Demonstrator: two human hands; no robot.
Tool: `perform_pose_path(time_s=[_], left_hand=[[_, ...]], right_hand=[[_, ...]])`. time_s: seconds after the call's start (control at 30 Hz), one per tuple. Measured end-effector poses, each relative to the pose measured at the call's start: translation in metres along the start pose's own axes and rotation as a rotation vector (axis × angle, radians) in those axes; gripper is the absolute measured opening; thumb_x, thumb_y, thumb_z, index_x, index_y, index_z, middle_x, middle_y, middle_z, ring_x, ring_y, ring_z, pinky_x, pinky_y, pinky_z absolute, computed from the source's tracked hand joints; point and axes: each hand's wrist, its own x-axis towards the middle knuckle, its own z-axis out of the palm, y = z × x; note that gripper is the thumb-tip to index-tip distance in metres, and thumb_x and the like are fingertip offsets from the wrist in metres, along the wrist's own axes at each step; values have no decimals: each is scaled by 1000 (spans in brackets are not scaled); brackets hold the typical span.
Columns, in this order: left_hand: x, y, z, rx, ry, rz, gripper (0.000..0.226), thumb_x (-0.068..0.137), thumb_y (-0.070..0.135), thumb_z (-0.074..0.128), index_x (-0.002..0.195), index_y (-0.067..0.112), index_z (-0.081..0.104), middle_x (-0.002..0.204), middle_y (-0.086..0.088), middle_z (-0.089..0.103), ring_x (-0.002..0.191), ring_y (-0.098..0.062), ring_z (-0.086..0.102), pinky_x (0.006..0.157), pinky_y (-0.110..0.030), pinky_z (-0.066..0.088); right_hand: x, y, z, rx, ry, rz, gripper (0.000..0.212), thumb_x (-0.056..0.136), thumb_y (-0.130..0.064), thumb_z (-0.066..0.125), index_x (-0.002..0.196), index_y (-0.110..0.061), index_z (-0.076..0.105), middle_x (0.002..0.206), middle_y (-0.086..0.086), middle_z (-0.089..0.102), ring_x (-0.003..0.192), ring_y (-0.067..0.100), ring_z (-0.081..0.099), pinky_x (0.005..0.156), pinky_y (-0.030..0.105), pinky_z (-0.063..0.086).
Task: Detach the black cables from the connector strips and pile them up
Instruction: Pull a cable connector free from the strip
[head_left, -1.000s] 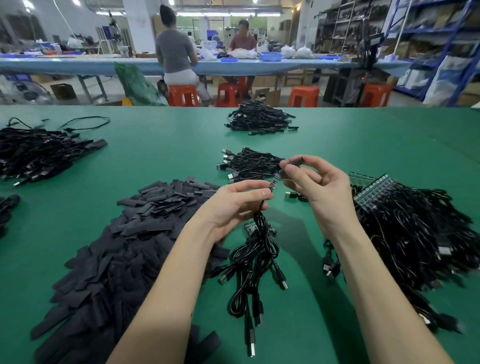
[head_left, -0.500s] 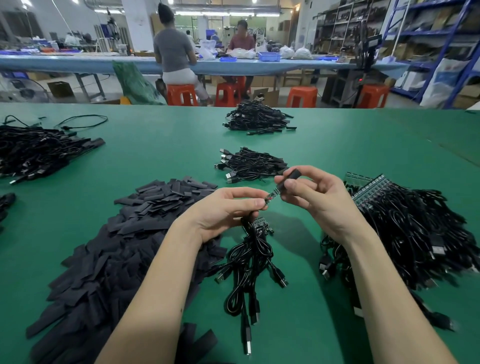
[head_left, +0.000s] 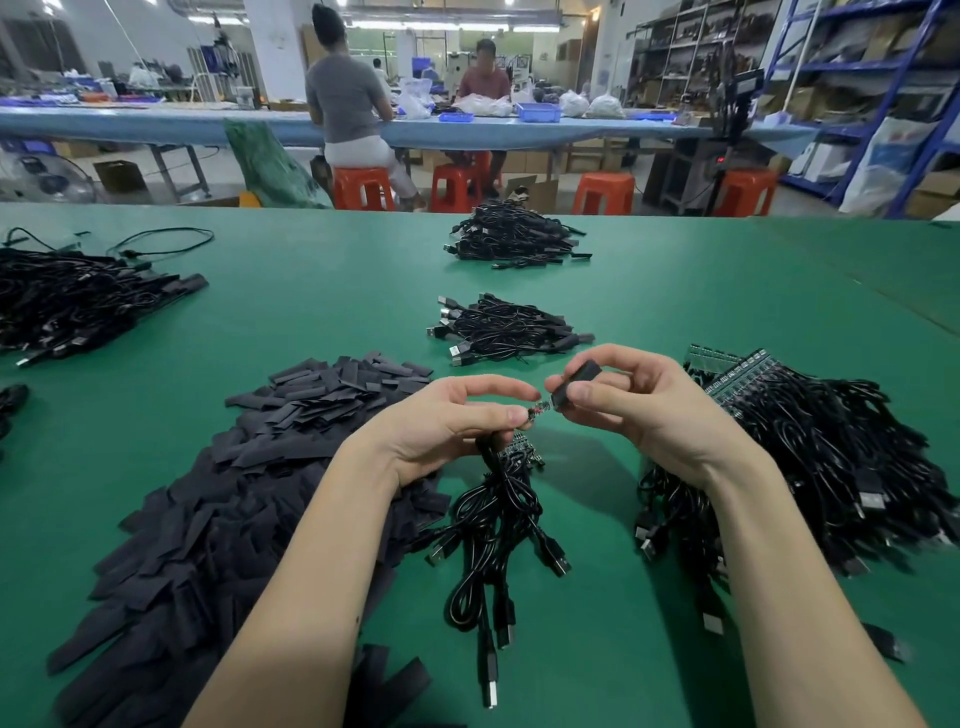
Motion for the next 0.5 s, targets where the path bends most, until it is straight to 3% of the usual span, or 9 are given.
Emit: perform_pose_path(time_s=[0.13, 0.33, 0.5], left_hand=[[3, 1, 1, -52, 66, 16, 39, 72, 13, 79, 108, 16, 66, 85, -5, 73, 67, -11, 61, 68, -20, 53], [4, 1, 4, -10, 69, 53, 42, 72, 15, 81, 111, 13, 66, 88, -9, 74, 68, -13, 62, 69, -20, 53], [8, 2, 7, 39, 168, 72, 35, 75, 34, 82, 109, 27, 74, 108, -8, 77, 97, -22, 75, 84, -26, 59]], right_hand=[[6, 6, 8, 12, 81, -109, 21, 69, -14, 82, 89, -14, 75, 102, 20, 76, 87, 21, 73, 83, 28, 58], [5, 7, 6, -79, 4, -28, 20, 72, -16, 85, 90, -16, 77, 103, 24, 75, 88, 26, 74, 83, 28, 59], [8, 11, 6, 91, 197, -86, 26, 70, -16, 82, 94, -8, 73, 97, 20, 77, 79, 20, 73, 80, 25, 58]])
